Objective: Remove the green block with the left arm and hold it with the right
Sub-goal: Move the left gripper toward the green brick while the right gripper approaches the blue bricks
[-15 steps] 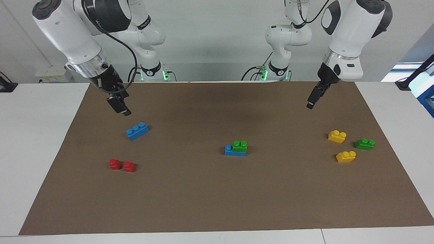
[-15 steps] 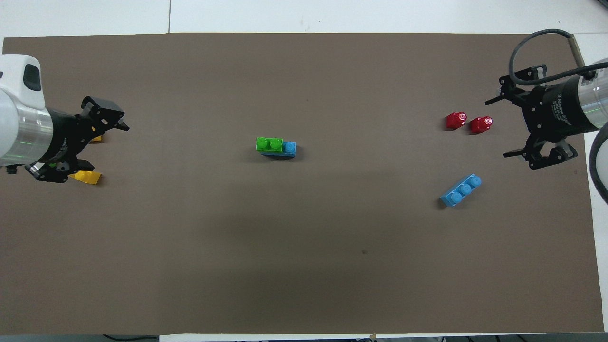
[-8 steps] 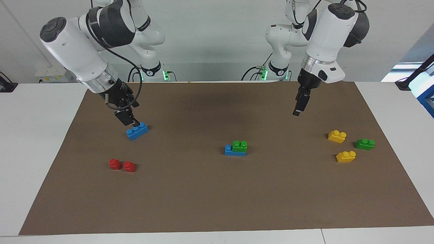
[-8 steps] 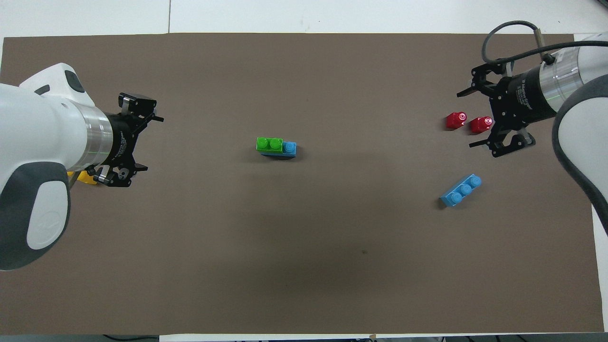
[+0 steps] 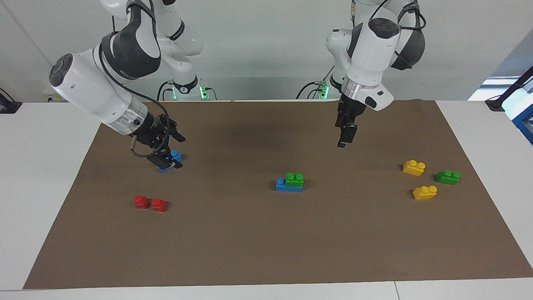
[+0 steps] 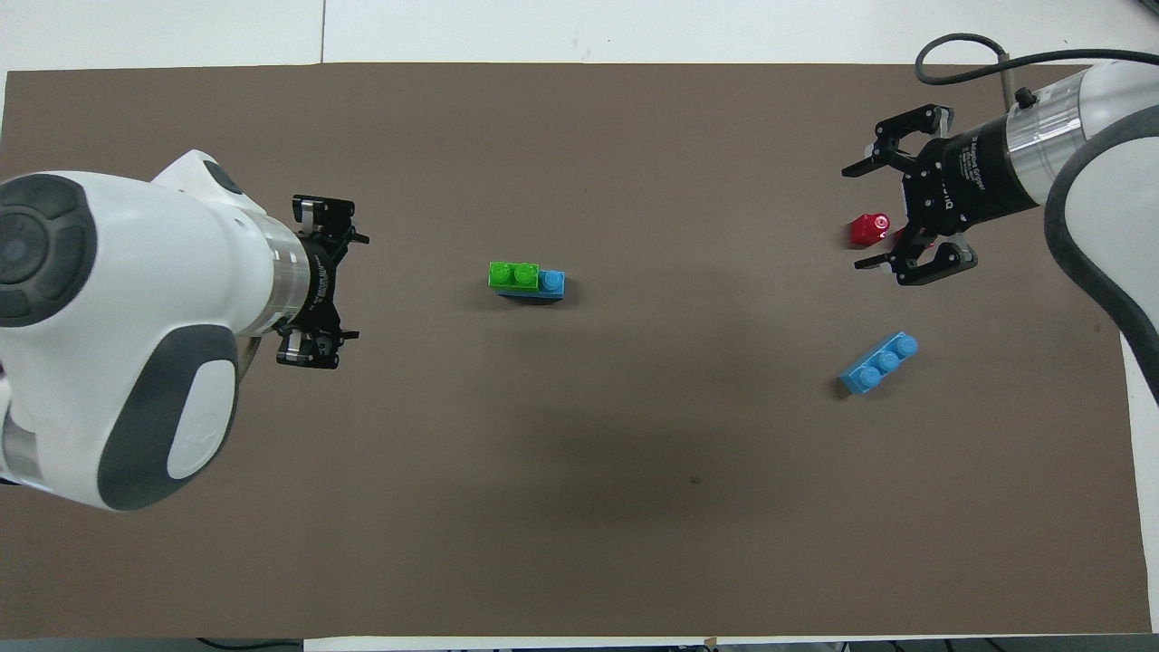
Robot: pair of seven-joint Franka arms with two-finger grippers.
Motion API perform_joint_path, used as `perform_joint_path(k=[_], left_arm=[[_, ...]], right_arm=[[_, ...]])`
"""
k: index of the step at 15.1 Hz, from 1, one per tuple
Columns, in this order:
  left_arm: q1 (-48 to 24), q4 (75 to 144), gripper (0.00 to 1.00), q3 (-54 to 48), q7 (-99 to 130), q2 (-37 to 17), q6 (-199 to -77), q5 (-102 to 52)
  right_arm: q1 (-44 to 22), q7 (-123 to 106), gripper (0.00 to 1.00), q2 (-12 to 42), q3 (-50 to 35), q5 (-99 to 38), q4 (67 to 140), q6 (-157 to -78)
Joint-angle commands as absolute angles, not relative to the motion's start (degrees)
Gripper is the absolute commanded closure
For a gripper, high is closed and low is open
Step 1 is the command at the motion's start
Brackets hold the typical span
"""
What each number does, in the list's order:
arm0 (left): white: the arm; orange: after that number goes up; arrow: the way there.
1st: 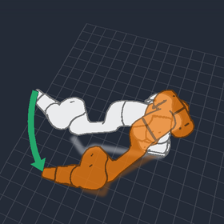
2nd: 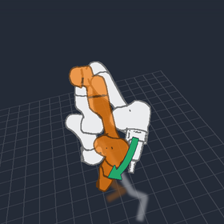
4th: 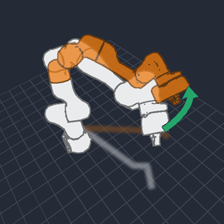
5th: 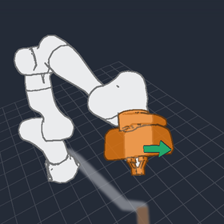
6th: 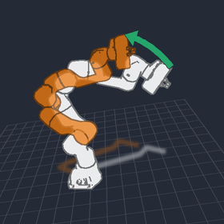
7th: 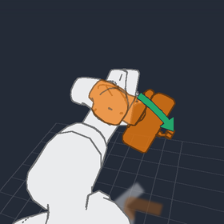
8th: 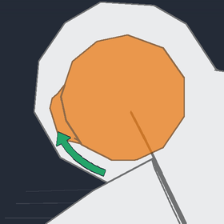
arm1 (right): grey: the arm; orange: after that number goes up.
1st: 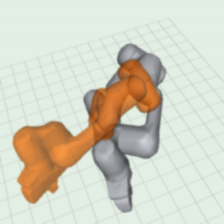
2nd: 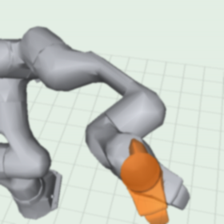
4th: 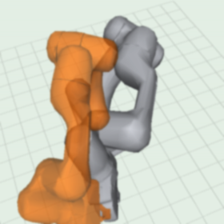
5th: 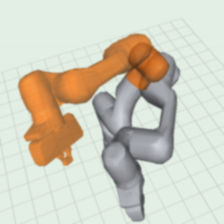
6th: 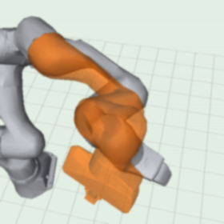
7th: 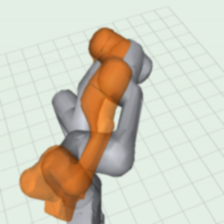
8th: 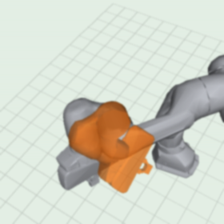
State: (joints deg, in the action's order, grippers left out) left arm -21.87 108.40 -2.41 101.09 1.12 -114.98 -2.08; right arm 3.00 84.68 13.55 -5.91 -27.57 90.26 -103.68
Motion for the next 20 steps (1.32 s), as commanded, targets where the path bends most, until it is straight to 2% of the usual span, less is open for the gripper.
perform_joint_path(k=[1,6,9,12,17,20], left_arm=[[-24.8,108.4,0.00,-1.6,105.1,-1.4,-115.0,-2.2],[-26.5,107.0,0.00,-1.5,112.3,-4.1,-115.7,-2.2],[-26.9,104.9,0.00,-1.5,114.5,-6.4,-116.2,-2.2],[-27.8,102.5,0.00,-1.5,116.4,-10.4,-116.7,-2.2],[-28.0,101.5,0.00,-1.5,119.0,-12.8,-119.5,-2.2],[-27.9,97.9,0.00,-1.5,119.6,-15.6,-119.5,-2.2]], right_arm=[[3.0,85.3,0.00,15.9,-6.2,-30.9,89.5,-105.4],[-3.2,84.9,0.00,18.4,-6.2,-34.4,91.6,-109.7],[-5.3,84.2,0.00,19.6,-6.2,-36.0,92.5,-110.1],[-6.2,81.5,0.00,20.2,-6.2,-38.8,94.7,-113.7],[-9.5,81.2,0.00,22.8,-6.2,-39.5,94.5,-118.5],[-11.8,81.6,0.00,24.8,-6.2,-39.6,94.5,-122.3]])
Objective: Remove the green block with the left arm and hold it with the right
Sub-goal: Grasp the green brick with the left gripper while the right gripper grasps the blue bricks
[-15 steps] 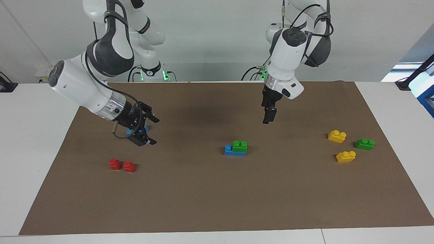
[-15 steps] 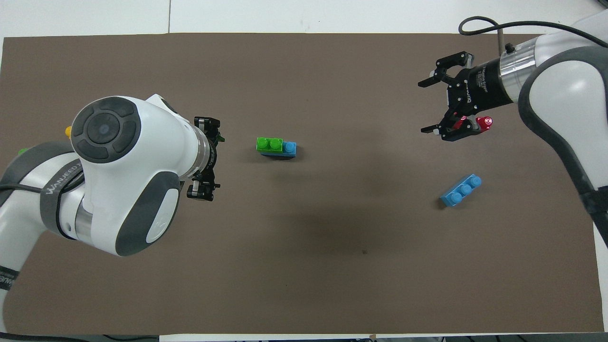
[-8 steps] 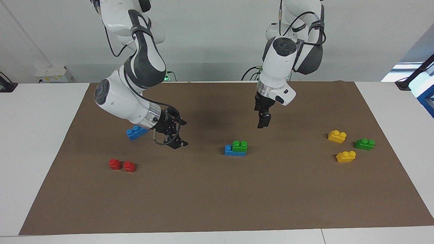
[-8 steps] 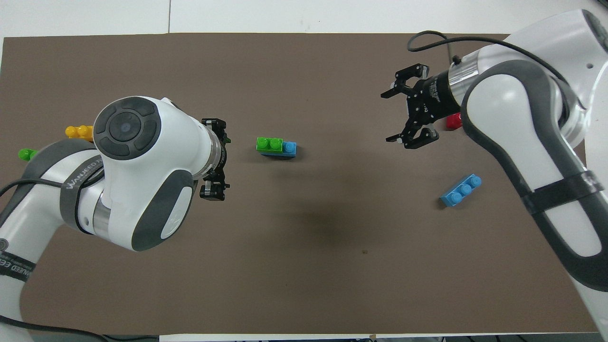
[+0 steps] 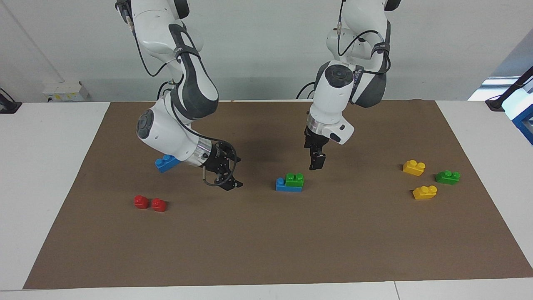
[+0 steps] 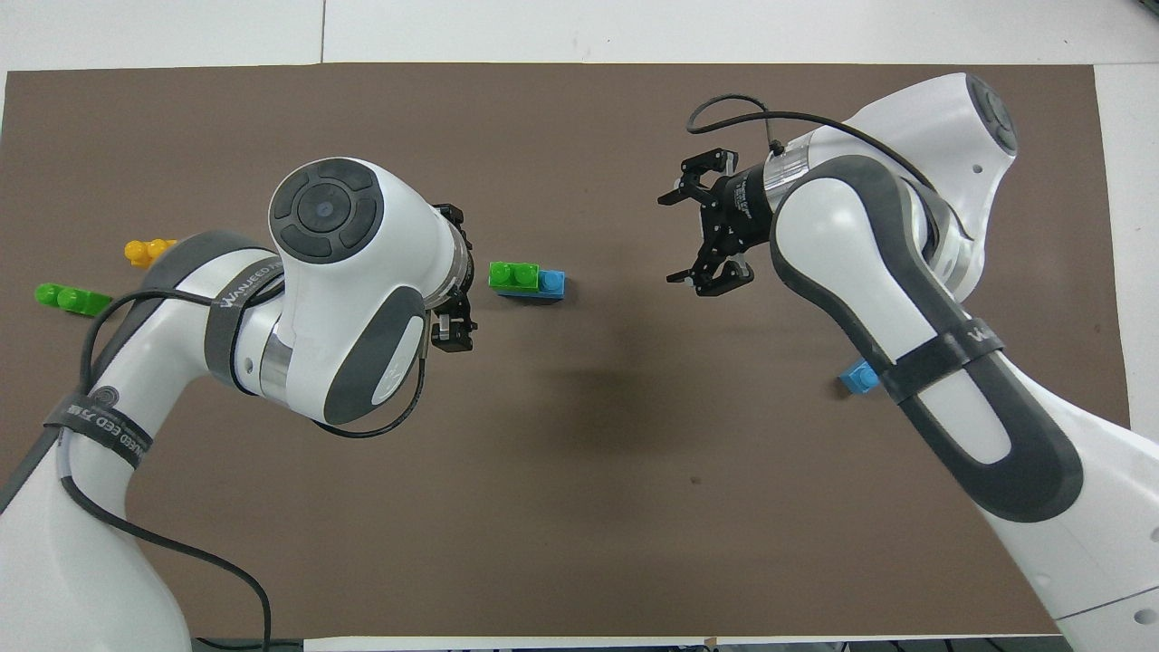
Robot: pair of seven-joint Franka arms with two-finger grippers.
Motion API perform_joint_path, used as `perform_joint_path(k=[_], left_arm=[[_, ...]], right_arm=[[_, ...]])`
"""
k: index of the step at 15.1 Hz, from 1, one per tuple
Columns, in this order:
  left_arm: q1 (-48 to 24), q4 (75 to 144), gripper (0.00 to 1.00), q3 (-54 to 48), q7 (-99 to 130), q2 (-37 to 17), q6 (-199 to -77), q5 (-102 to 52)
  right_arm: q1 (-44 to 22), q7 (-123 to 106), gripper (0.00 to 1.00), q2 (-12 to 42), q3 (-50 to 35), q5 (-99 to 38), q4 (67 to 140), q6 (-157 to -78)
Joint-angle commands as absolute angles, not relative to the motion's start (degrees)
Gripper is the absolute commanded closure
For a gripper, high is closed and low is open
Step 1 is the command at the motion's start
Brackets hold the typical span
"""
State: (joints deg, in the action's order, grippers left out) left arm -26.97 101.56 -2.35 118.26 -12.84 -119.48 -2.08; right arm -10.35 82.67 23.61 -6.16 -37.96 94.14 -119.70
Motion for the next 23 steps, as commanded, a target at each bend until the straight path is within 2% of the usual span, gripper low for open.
perform_joint_path(k=[1,6,12,23], left_arm=[[-27.9,97.1,0.00,-1.5,119.8,-16.8,-119.5,-2.2],[-27.9,93.3,0.00,-1.5,121.6,-22.1,-119.1,-2.1],[-27.9,93.2,0.00,-1.5,123.9,-23.0,-120.2,-1.9],[-27.9,93.4,0.00,-1.5,125.9,-23.2,-123.3,-2.0]], right_arm=[[-12.3,81.7,0.00,25.5,-6.2,-40.3,94.6,-123.8],[-16.3,81.6,0.00,28.6,-6.2,-43.8,94.5,-130.9],[-19.9,81.4,0.00,31.9,-6.2,-46.8,94.5,-137.7],[-23.6,81.2,0.00,35.1,-6.2,-49.2,94.3,-144.0]])
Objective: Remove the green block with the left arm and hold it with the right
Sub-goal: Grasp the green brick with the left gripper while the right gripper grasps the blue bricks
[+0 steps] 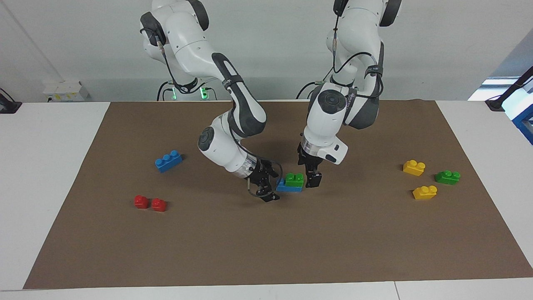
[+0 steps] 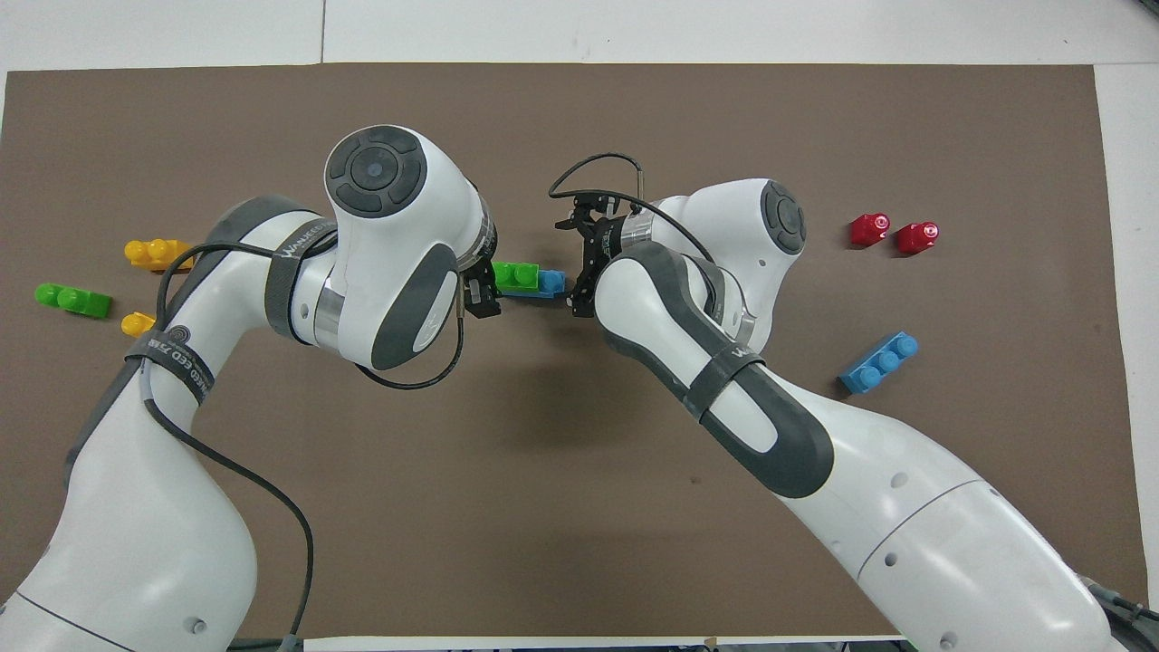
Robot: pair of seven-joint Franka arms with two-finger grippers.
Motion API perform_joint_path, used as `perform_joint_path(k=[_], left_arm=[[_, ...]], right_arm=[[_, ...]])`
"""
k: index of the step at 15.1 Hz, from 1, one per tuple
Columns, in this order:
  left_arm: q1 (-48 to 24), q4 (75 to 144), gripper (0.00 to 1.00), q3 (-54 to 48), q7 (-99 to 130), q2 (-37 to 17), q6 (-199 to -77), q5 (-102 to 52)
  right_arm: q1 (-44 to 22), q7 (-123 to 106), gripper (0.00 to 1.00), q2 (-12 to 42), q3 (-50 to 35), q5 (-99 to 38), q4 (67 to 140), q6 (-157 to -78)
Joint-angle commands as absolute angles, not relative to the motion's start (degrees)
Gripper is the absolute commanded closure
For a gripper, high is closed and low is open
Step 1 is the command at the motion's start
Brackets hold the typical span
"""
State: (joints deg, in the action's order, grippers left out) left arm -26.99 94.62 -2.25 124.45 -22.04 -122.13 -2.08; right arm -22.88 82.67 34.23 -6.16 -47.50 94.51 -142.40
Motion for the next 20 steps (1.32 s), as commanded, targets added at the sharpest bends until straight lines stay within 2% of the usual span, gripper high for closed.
perform_joint_path(k=[1,17,20], left_arm=[[-27.9,93.4,0.00,-1.5,126.0,-23.2,-123.3,-2.1],[-28.9,94.2,0.00,-1.5,128.9,-23.7,-123.7,-1.4],[-29.4,94.9,0.00,-1.5,129.1,-23.6,-124.4,-1.4]], right_arm=[[-23.6,81.2,0.00,35.2,-6.2,-49.2,94.3,-144.5],[-23.7,81.1,0.00,36.8,-6.2,-49.2,93.9,-144.6],[-23.7,81.2,0.04,37.2,-6.2,-49.2,93.8,-144.6]])
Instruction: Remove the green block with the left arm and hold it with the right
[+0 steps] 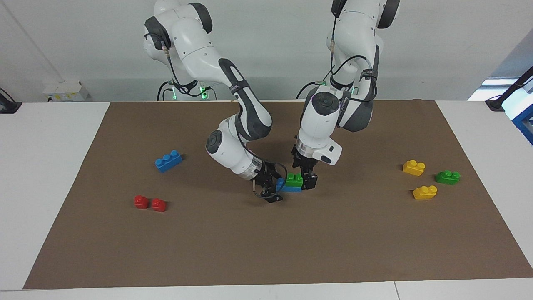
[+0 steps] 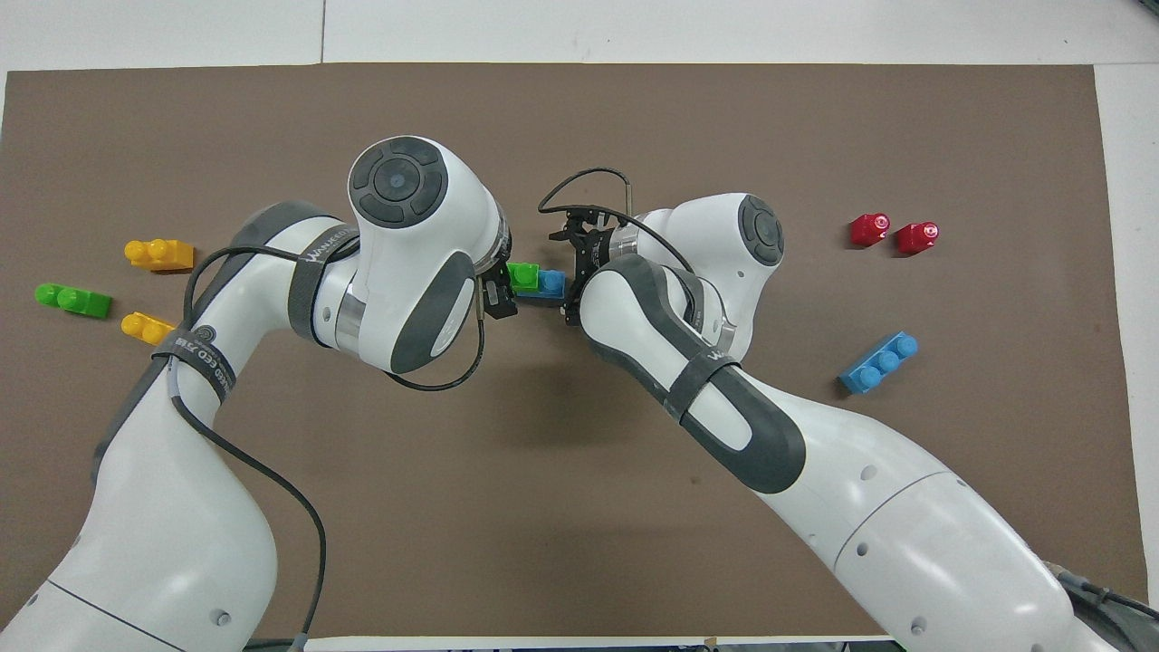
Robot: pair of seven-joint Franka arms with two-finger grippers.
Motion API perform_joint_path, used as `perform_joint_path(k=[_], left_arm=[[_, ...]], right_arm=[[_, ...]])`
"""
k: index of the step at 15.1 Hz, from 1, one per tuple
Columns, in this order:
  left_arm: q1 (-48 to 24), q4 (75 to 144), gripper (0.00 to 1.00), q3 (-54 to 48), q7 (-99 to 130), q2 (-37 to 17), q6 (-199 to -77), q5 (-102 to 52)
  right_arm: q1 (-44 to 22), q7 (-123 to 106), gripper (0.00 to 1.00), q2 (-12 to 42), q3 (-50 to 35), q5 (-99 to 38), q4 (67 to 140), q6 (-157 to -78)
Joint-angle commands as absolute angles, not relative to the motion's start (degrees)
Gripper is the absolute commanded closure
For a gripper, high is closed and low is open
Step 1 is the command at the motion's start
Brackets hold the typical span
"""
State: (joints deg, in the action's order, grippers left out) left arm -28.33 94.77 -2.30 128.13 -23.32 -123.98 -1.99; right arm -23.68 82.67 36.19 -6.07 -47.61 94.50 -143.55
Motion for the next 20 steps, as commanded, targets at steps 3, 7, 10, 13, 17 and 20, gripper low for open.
perform_joint_path(k=[3,7,10,13,17,20], left_arm=[[-29.4,95.2,0.00,-1.5,129.1,-23.7,-124.5,-1.4],[-29.4,95.4,0.00,-1.5,129.1,-23.7,-124.9,-1.4],[-29.6,96.0,0.00,-1.5,129.1,-23.8,-125.9,-1.4],[-29.6,96.2,0.00,-1.5,129.2,-23.8,-126.1,-1.4],[-29.7,96.9,0.00,-1.5,129.3,-24.4,-127.3,-1.4],[-30.1,97.8,0.00,-1.5,129.3,-24.6,-128.3,-1.3]], right_arm=[[-24.3,81.1,0.17,37.5,-6.2,-49.3,93.7,-144.6],[-24.4,81.2,0.62,37.9,-6.2,-49.3,93.5,-145.7],[-24.4,81.1,0.92,38.0,-6.2,-49.3,93.5,-145.7],[-24.5,78.1,1.00,38.0,-6.2,-49.5,93.5,-145.7],[-25.0,75.9,1.00,38.1,-6.2,-52.8,93.5,-146.0],[-25.1,75.8,1.00,38.1,-6.2,-52.9,93.4,-146.2]])
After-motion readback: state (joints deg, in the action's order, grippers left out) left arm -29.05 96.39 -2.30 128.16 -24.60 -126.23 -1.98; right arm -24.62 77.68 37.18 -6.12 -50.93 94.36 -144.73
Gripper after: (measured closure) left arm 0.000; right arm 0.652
